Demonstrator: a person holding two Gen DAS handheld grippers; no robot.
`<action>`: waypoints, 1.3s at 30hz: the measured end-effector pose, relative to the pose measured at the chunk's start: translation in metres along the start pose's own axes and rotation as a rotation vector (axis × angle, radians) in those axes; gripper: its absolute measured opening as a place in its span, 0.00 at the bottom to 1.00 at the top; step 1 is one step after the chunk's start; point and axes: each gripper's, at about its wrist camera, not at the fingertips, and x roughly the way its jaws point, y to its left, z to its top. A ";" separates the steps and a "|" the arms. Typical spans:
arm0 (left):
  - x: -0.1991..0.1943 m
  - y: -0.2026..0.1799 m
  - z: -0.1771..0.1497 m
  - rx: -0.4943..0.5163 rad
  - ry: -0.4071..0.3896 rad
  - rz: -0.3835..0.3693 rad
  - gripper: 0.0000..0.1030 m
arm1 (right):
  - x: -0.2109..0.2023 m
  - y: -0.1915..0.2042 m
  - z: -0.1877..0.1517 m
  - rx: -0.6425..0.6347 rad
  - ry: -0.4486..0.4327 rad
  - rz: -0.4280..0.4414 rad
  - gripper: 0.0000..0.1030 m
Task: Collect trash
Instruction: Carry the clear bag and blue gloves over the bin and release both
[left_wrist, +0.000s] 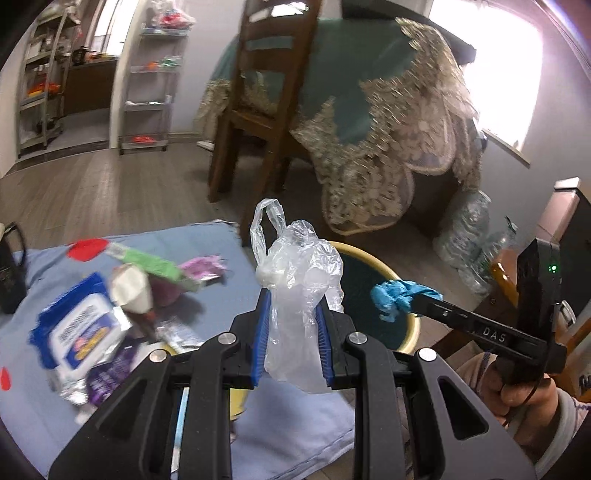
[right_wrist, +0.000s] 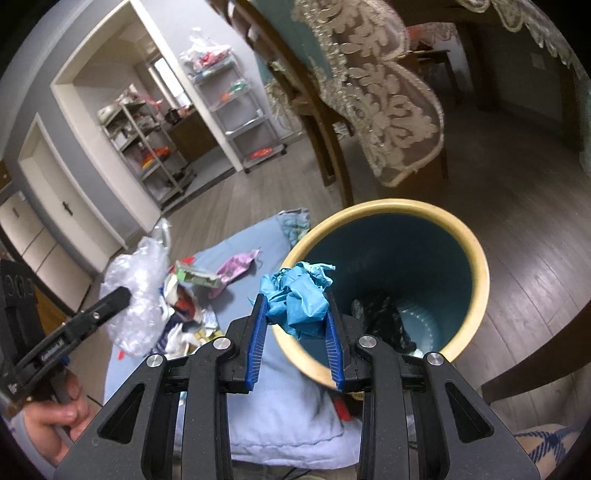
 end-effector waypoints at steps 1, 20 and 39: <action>0.005 -0.004 0.000 0.005 0.008 -0.007 0.22 | -0.001 -0.002 0.000 0.008 -0.004 -0.005 0.30; 0.147 -0.050 0.001 -0.012 0.235 -0.072 0.26 | -0.006 -0.042 0.004 0.170 -0.046 -0.082 0.31; 0.071 -0.001 -0.015 -0.012 0.152 0.016 0.73 | 0.030 -0.039 0.000 0.141 0.039 -0.129 0.32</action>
